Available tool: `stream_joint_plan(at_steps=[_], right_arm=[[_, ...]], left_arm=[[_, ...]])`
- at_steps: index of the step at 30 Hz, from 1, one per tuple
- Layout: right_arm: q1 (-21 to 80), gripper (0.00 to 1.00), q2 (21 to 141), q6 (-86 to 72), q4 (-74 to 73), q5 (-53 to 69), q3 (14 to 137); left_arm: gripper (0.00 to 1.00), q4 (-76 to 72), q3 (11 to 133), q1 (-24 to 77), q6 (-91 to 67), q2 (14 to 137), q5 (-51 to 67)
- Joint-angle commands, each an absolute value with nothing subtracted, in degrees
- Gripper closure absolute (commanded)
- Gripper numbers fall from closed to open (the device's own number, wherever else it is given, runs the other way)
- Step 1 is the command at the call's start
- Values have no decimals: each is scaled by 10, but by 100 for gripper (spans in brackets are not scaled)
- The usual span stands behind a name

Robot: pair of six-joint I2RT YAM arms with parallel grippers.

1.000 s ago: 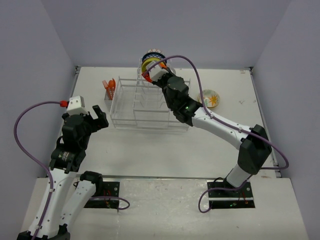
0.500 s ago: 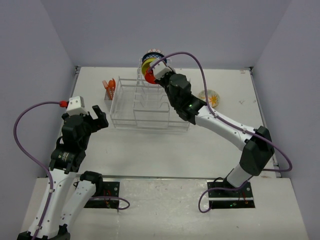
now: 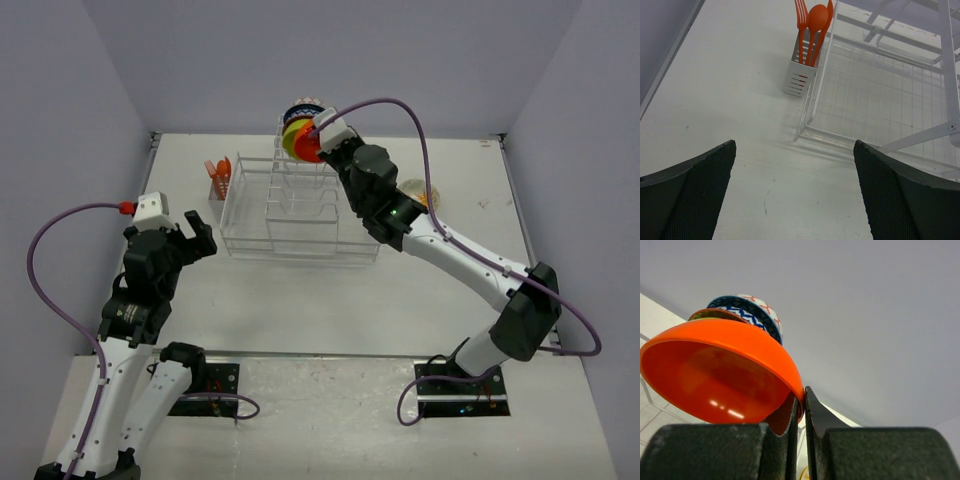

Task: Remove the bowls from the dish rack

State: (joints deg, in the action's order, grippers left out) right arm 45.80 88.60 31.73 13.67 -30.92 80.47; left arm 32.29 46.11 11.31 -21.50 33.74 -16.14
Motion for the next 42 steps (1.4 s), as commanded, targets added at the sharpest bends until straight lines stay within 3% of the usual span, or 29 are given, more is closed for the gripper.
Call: stream_joint_plan(at_steps=[1, 11, 14, 20, 25, 34, 42], right_arm=[[454, 100, 870, 301, 154, -316, 826], [394, 100, 730, 124, 48, -302, 774], [348, 100, 665, 30, -53, -324, 737], [146, 100, 605, -178, -226, -222, 662], [-27, 100, 594, -293, -242, -68, 590], [-135, 100, 650, -366, -217, -17, 523], [-200, 100, 817, -412, -214, 45, 590]], left_arm=[[0, 308, 464, 108, -208, 336, -166], [0, 306, 465, 108, -207, 338, -163], [0, 304, 465, 108, -207, 336, -162], [0, 303, 465, 108, -206, 326, -156], [0, 301, 463, 109, -205, 321, -147], [0, 299, 460, 111, -207, 308, -148], [0, 298, 459, 111, -207, 308, -150]])
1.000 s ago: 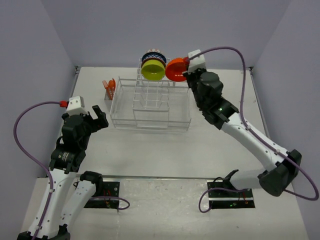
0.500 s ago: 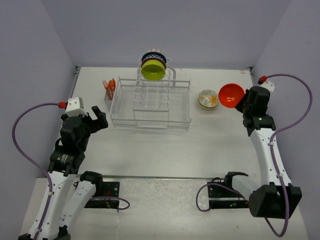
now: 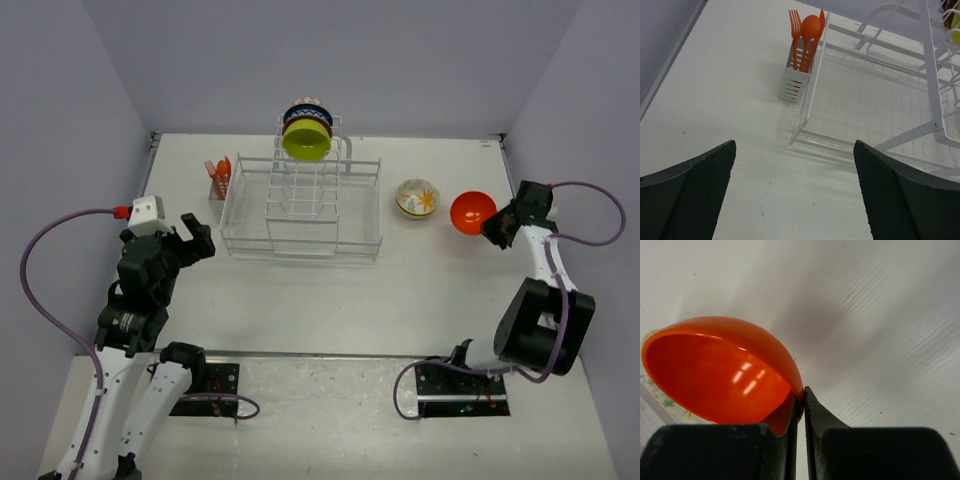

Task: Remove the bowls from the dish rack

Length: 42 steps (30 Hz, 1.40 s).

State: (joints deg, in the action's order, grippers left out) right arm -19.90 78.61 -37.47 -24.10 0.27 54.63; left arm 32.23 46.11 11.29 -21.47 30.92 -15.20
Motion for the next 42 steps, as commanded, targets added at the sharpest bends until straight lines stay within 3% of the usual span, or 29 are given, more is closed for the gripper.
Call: stream_joint_plan(at_steps=[1, 12, 20, 30, 31, 34, 36, 38, 42], right_arm=[[-200, 100, 851, -410, -217, 44, 604], [-221, 100, 973, -365, -265, 24, 656], [-221, 98, 976, -327, -279, 71, 638], [-222, 54, 955, -329, -285, 72, 633], [-222, 44, 945, -330, -285, 83, 633], [-221, 36, 872, -342, -274, 97, 626], [-222, 22, 834, -349, -268, 100, 615], [-220, 1, 770, -354, -251, 112, 595], [-201, 1, 656, -341, -203, 147, 555]], left_arm=[[0, 298, 460, 111, -207, 308, -152], [0, 300, 459, 111, -208, 316, -156], [0, 301, 461, 110, -207, 317, -156], [0, 299, 459, 110, -207, 314, -153], [0, 299, 460, 110, -207, 315, -152], [0, 300, 460, 110, -207, 315, -154], [0, 300, 460, 110, -207, 315, -155], [0, 301, 460, 110, -207, 316, -156], [0, 301, 461, 108, -208, 319, -160]])
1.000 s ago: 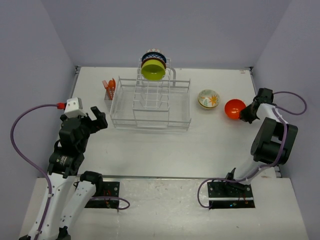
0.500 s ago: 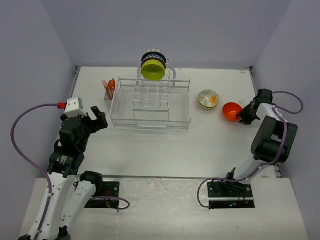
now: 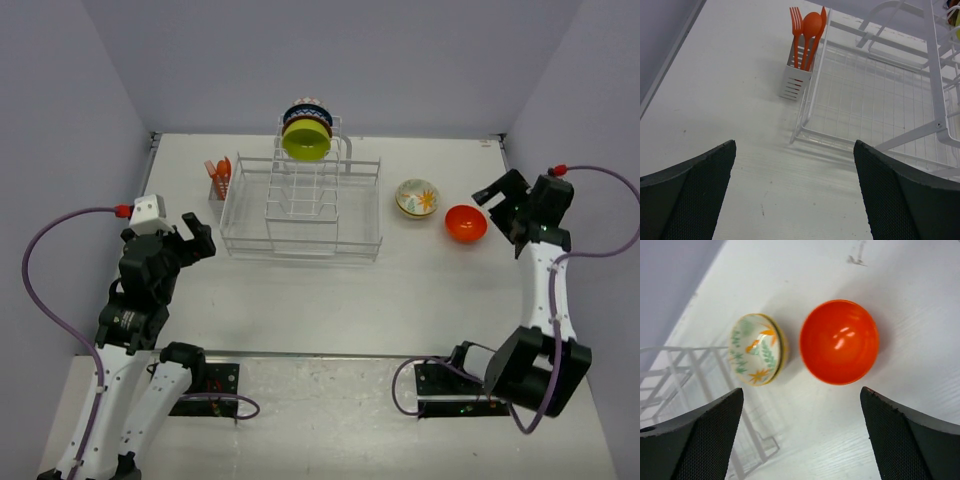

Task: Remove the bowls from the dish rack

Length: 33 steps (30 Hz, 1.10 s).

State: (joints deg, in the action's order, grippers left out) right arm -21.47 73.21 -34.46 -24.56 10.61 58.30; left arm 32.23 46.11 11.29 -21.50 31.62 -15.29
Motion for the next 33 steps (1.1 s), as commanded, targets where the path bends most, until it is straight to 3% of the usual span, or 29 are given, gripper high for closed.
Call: stream_joint_plan(at_steps=[1, 3, 5, 8, 13, 17, 21, 26, 33], right_arm=[[-173, 1, 631, -328, -196, 141, 545], [-119, 1, 568, -309, -197, 110, 535], [32, 1, 538, -269, -214, -14, 547], [204, 1, 515, -215, -223, -107, 607], [421, 1, 627, -56, -232, -282, 723], [486, 2, 761, 164, -157, -413, 817], [490, 8, 847, 307, -91, -357, 888], [487, 24, 941, 353, -89, -329, 999], [462, 35, 1012, 361, -125, -289, 1083]], left_arm=[[0, 302, 461, 108, -208, 320, -161], [0, 301, 461, 105, -208, 323, -163], [0, 302, 461, 102, -209, 326, -163], [0, 301, 461, 99, -209, 333, -161], [0, 303, 461, 97, -210, 352, -161], [0, 303, 463, 91, -210, 359, -160], [0, 301, 461, 87, -208, 367, -153], [0, 302, 461, 83, -208, 374, -150], [0, 301, 461, 83, -206, 380, -139]])
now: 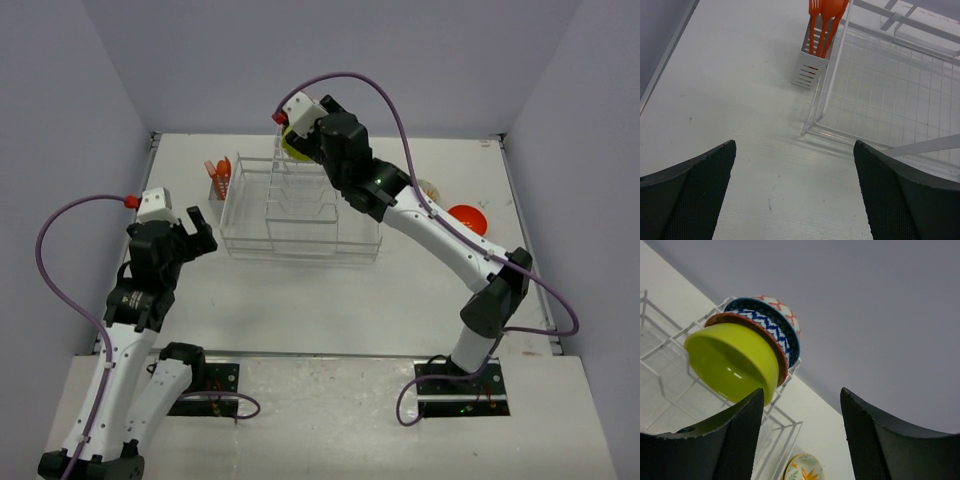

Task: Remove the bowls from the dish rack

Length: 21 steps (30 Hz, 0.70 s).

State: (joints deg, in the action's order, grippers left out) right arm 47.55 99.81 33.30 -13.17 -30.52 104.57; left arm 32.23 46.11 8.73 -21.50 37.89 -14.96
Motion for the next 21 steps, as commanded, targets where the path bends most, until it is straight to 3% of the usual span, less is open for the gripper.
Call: stream_joint_plan(at_steps=[1, 7, 10, 16, 21], right_arm=[[458, 37, 1017, 359, -127, -287, 1090], [451, 44, 1034, 357, -135, -272, 1082], [452, 61, 1033, 345, -141, -268, 1081], [453, 50, 1018, 330, -122, -264, 1054], [454, 50, 1030, 340, -102, -262, 1037]], left_arm=[[0, 301, 461, 83, -206, 379, -139], [0, 299, 461, 83, -205, 380, -134], [0, 300, 461, 83, -204, 381, -134], [0, 299, 461, 82, -203, 383, -130], [0, 298, 461, 82, -202, 385, -127]])
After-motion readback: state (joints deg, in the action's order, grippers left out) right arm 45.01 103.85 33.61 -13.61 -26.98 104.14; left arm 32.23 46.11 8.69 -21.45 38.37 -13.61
